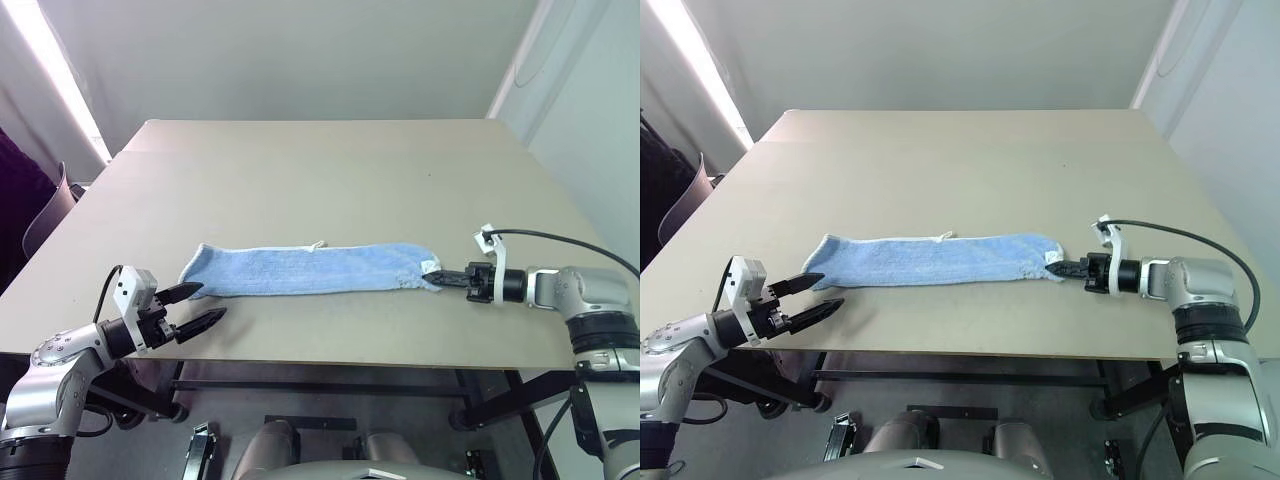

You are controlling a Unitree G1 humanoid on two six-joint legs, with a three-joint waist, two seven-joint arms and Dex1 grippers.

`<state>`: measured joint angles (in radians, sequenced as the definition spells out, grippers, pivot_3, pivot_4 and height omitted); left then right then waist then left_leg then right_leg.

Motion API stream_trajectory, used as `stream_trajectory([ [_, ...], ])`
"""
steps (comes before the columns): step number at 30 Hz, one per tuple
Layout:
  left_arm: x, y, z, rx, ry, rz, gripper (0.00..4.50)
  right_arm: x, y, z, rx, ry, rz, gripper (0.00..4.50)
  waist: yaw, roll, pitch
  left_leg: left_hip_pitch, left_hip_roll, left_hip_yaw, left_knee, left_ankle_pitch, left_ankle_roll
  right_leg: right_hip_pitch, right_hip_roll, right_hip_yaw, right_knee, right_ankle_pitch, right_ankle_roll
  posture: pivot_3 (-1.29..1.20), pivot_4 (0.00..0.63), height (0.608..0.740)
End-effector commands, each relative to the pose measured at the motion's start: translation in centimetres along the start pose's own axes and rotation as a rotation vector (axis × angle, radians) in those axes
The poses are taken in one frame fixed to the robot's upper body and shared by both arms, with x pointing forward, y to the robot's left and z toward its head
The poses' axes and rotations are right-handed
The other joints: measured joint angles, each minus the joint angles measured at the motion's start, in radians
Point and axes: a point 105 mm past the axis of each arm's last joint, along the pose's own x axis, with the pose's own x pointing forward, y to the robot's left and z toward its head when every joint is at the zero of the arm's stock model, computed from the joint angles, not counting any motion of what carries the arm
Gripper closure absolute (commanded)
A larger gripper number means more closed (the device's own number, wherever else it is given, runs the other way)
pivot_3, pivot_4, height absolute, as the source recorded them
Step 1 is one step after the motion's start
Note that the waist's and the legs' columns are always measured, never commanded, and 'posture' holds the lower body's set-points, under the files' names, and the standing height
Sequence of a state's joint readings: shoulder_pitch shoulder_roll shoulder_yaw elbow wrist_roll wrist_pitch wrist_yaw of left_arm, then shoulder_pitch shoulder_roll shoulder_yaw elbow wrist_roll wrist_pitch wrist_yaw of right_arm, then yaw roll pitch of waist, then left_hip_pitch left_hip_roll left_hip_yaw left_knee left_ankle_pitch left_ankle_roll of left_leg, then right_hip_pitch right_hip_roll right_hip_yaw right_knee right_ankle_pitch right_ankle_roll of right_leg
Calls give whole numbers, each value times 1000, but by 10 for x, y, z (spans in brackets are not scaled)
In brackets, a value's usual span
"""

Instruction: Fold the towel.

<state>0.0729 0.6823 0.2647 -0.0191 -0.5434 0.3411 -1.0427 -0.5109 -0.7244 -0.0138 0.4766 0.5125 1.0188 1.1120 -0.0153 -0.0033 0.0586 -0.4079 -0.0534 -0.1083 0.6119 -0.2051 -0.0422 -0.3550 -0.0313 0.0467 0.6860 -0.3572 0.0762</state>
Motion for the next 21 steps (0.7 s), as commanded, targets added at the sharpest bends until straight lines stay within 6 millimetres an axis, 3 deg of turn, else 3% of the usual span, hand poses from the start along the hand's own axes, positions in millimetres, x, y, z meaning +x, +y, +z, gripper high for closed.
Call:
stream_trajectory([
  [1, -3, 2, 9, 37, -18, 3, 0, -1, 12, 3, -30, 27, 46, 3501, 0, 0, 0, 0, 0, 0, 0, 0, 0, 0, 0, 0, 0, 0, 0, 0, 0, 740],
  [4, -5, 3, 8, 36, -17, 10, 0, -7, 9, 11, 98, -9, 51, 2424, -2, 0, 0, 0, 0, 0, 0, 0, 0, 0, 0, 0, 0, -2, -3, 0, 0, 740],
  [7, -6, 4, 8, 35, -16, 15, 0, -15, 6, 26, 258, -66, 56, 2424, -2, 1, 1, 0, 0, 0, 1, 0, 0, 0, 0, 0, 0, -2, -3, 0, 0, 740],
  [12, -6, 4, 7, 35, -18, 17, 0, -21, -1, 34, 404, -104, 23, 2424, -1, 1, 0, 0, 0, 0, -1, 0, 0, 0, 0, 0, -1, -2, -4, 0, 0, 740],
  [21, -4, 3, 4, 30, -13, 15, 0, -33, -12, 35, 455, -154, -18, 2424, -2, 1, 0, -1, 0, 0, -1, 0, 1, 0, 0, 0, -2, -1, -3, 0, 0, 740],
])
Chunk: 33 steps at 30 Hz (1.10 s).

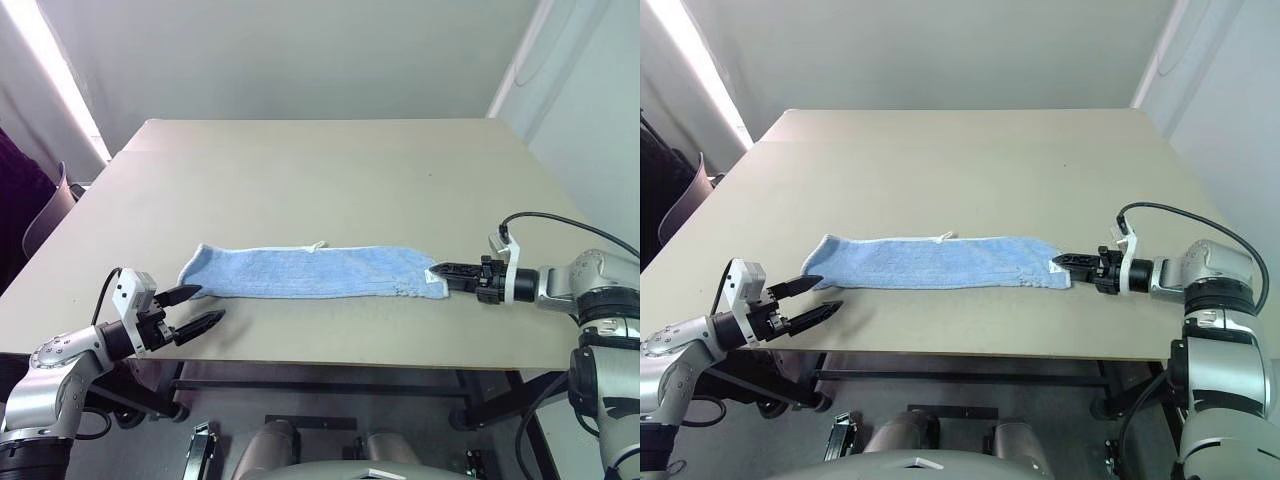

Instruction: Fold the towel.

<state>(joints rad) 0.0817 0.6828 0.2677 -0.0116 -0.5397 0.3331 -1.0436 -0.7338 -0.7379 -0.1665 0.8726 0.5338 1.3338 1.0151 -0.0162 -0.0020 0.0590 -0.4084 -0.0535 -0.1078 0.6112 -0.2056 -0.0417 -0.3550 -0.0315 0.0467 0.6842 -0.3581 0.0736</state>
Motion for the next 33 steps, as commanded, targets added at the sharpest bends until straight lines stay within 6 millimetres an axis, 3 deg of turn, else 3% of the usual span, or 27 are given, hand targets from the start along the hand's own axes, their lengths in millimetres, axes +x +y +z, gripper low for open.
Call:
stream_trajectory([
  [1, -2, 3, 7, 32, -18, 6, 0, -13, 10, 17, -28, -71, 27, 2424, -1, 0, 0, 0, 0, 0, 0, 0, 0, 0, 0, 0, 0, 0, 0, 0, 0, 740],
  [5, -2, 3, 6, 32, -15, 6, 0, -19, 8, 20, -21, -93, 18, 2424, -1, 0, 0, 0, 0, 0, 0, 0, 0, 0, 0, 0, 0, 0, 1, 0, 0, 740],
  [18, 1, 2, 4, 40, -8, -2, 0, -17, -8, -8, -122, 46, -34, 2424, -1, 1, 0, 0, 0, 0, 1, 0, 0, 0, 0, 0, 0, 1, 2, 0, 0, 740],
  [26, 3, 2, 3, 41, -2, -3, 0, 10, -4, -21, -5, 87, 16, 2424, -7, 1, -1, 1, 0, 0, 0, 0, 0, 0, 0, 0, 0, 1, 2, 0, 0, 740],
  [32, 4, 3, 4, 49, 0, 2, 0, 23, 1, -19, 10, 77, 39, 2424, -27, 0, -2, 1, 1, 0, 1, 0, 0, 1, 1, 0, 0, 1, 1, 0, 0, 740],
  [33, 3, 3, 4, 50, 2, 4, 0, 24, 0, -18, 12, 72, 34, 2797, -29, 0, -2, 1, 1, 0, 1, 0, 0, 2, 1, 0, 0, 1, 1, 0, 0, 740],
])
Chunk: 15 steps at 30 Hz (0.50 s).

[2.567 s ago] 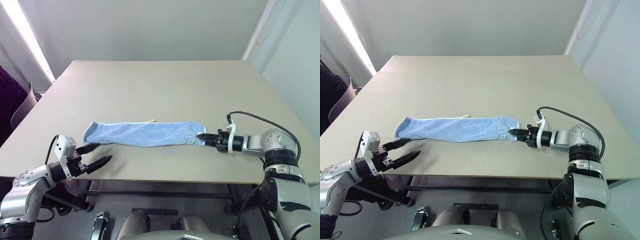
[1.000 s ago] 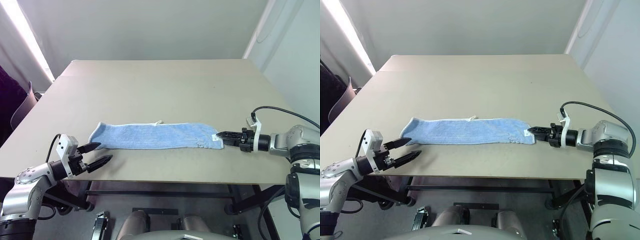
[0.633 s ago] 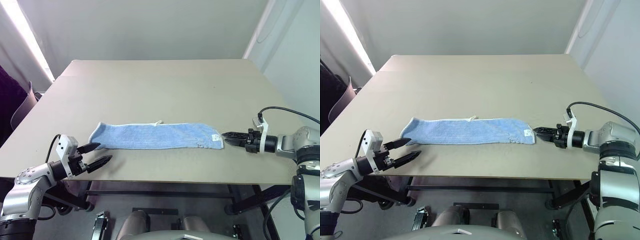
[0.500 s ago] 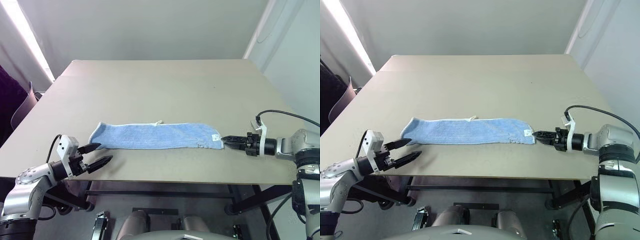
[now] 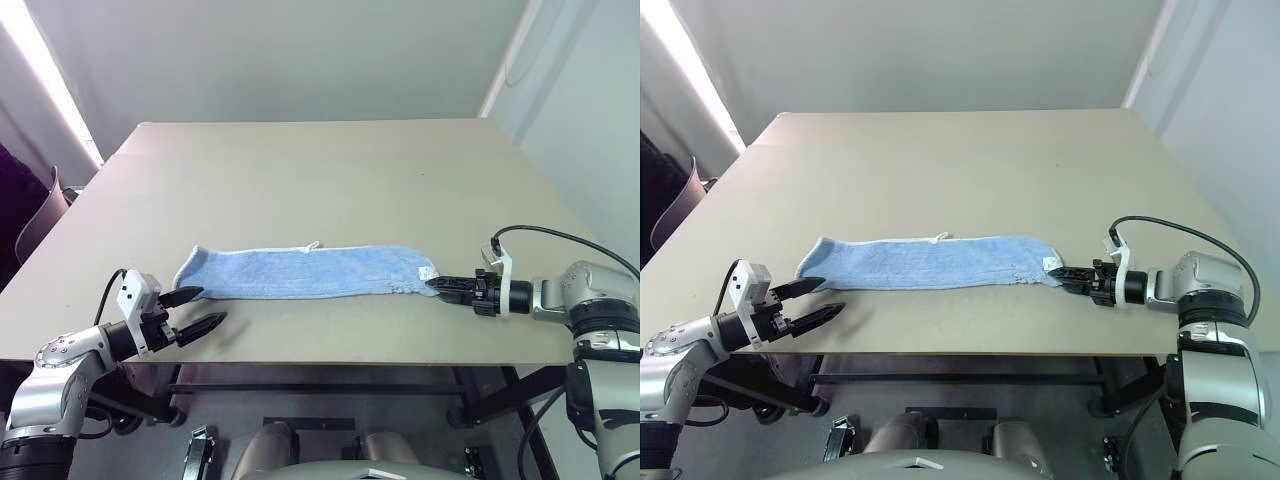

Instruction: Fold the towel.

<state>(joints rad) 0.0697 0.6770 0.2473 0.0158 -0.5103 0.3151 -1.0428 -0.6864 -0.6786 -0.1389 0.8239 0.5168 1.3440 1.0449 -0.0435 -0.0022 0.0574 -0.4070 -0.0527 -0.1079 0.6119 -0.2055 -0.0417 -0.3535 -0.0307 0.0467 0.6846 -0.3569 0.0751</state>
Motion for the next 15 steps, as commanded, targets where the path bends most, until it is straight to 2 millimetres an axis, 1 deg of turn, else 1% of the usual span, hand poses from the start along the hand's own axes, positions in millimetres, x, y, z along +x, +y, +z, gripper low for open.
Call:
stream_trajectory([
  [1, -1, 2, 10, 46, -18, 3, 0, 5, 3, 4, 5, -12, 2, 3043, -2, 0, 0, 0, 0, 0, 0, 0, 0, 0, 0, 0, 0, 0, 0, 0, 0, 740],
  [2, -1, 2, 9, 47, -17, 5, 0, 5, 2, 6, 9, -18, -6, 3315, -3, 0, 0, 0, 0, 0, 0, 0, 0, 0, 0, 0, 0, 0, 0, 0, 0, 740],
  [5, -3, 2, 9, 49, -15, 11, 0, 3, 1, 8, 16, -28, -13, 4360, -3, -3, -2, 1, 0, 0, 0, 0, 0, 0, 1, 0, 0, 0, 0, 0, 0, 740],
  [6, -4, 2, 8, 49, -14, 13, 0, 2, 1, 9, 16, -34, -14, 4474, -2, -3, -2, 1, 0, 0, 1, 0, 0, 1, 1, 0, 0, 0, 0, 0, 0, 740],
  [8, -4, 3, 7, 52, -7, 16, 0, 0, 2, 13, 5, -46, -15, 4474, -1, -3, -2, 2, 0, 0, 2, 0, 0, 3, 0, 0, 0, 0, -3, 0, 0, 740],
  [10, -5, 3, 5, 58, 0, 18, 0, -5, 8, 17, -32, -53, -1, 4474, 0, -3, -2, 2, 0, 0, 2, 0, 1, 3, -1, 0, -1, 0, -3, 0, 0, 740],
  [12, -4, 3, 5, 59, 0, 19, 0, -11, 17, 21, -82, -59, 25, 4474, 0, -2, -1, 2, 0, 0, 2, 0, 1, 3, -1, 0, -1, 0, -3, 0, 0, 740],
  [15, -4, 5, 6, 59, -1, 21, 0, -26, 35, 32, -169, -91, 56, 4474, 2, 3, 0, -1, 0, 0, 2, 1, 1, -1, -1, 0, -1, 0, -3, 0, 0, 740],
])
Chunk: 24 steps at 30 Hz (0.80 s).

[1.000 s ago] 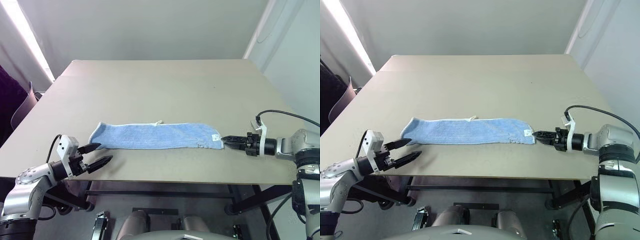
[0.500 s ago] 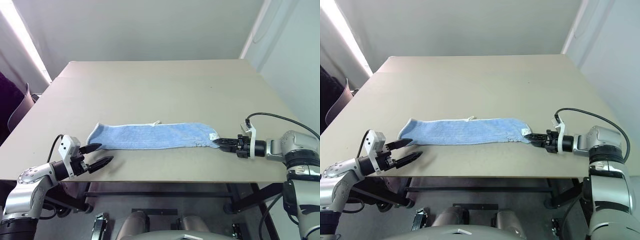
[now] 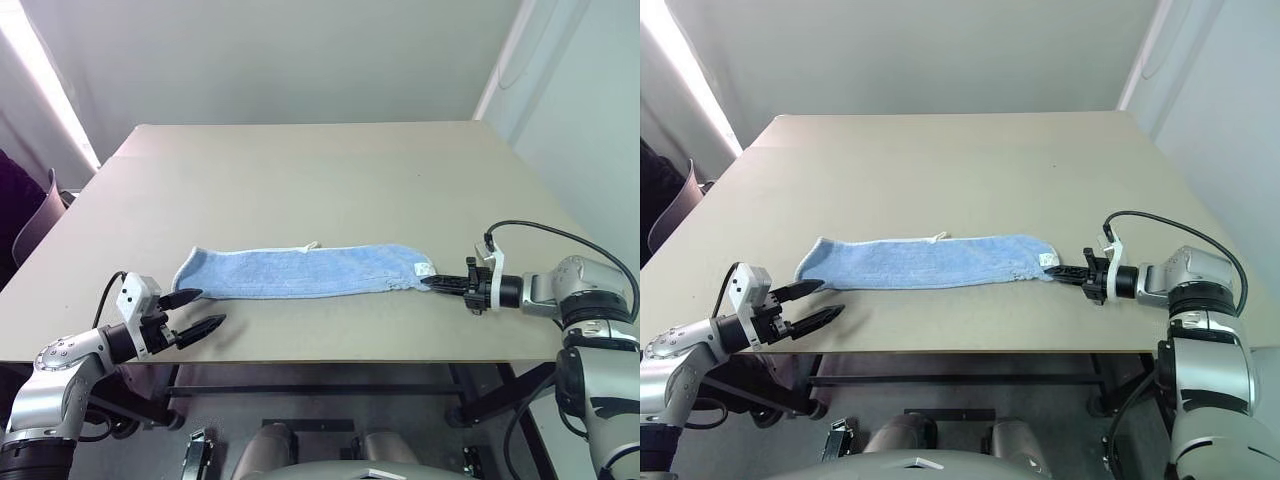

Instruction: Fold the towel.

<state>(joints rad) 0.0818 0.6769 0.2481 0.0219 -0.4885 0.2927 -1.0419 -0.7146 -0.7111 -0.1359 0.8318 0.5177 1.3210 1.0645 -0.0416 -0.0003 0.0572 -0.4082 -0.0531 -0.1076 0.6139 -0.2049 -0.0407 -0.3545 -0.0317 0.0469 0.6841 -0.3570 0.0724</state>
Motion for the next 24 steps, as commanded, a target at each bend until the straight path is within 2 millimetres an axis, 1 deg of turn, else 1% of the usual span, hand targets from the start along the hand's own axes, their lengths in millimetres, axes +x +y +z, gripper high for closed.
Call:
stream_trajectory([
  [1, -2, 4, 10, 43, -18, 10, 0, -19, 32, 25, -154, -66, 59, 4474, 1, 1, 0, 0, 0, 0, -1, 0, 0, -1, 0, 0, 0, 0, 0, 0, 0, 740],
  [4, -1, 6, 10, 44, -18, 11, 0, -23, 50, 32, -267, -70, 72, 4474, 0, 1, 0, 0, 0, 0, -4, 0, 0, -1, 0, 0, 0, 2, 4, 0, 0, 740],
  [5, 0, 6, 10, 45, -19, 11, 0, -23, 59, 32, -326, -58, 91, 4474, -2, 1, 0, 0, 0, 0, -5, 0, 0, -1, 0, 0, 0, 2, 4, 0, 0, 740],
  [6, 0, 7, 11, 46, -20, 12, 0, -21, 69, 31, -422, -43, 98, 4474, -2, 2, 0, -1, 0, 0, -5, 0, 0, 0, 0, 0, 0, 2, 4, 0, 0, 740],
  [7, 0, 7, 12, 47, -21, 13, 0, -20, 75, 30, -488, -32, 105, 4474, -3, 3, 1, -1, 0, 0, -5, 0, 0, -1, 0, 0, 0, 2, 4, 0, 0, 740],
  [10, 1, 8, 12, 49, -22, 13, 0, -13, 92, 25, -605, 4, 150, 4474, -1, 3, 1, -1, 0, 0, -5, 0, 0, -1, 0, -1, 0, 2, 4, 0, 0, 740],
  [13, 0, 7, 14, 52, -27, 16, 0, 2, 113, 12, -717, 88, 216, 4474, 0, 3, 1, -1, 0, 0, -4, 0, 0, -2, 0, -1, 0, 2, 4, 0, 0, 740],
  [16, -3, 7, 13, 53, -25, 22, 0, 14, 122, 0, -789, 176, 250, 4474, -1, 3, 1, -1, 0, 0, -3, 0, 0, -2, 0, -1, 0, 1, 2, 0, 0, 740],
  [18, -4, 7, 11, 55, -21, 27, 0, 27, 126, -8, -850, 239, 267, 4474, -2, 3, 1, -1, 0, 0, -3, 0, 0, -2, -1, 0, 0, 0, 1, 0, 0, 740],
  [24, -2, 4, 11, 53, -31, 34, 0, 74, 142, -24, -953, 359, 336, 4474, -2, 3, 1, -1, 0, -1, -3, 0, 0, -3, 0, -1, 0, 1, 2, 0, 0, 740],
])
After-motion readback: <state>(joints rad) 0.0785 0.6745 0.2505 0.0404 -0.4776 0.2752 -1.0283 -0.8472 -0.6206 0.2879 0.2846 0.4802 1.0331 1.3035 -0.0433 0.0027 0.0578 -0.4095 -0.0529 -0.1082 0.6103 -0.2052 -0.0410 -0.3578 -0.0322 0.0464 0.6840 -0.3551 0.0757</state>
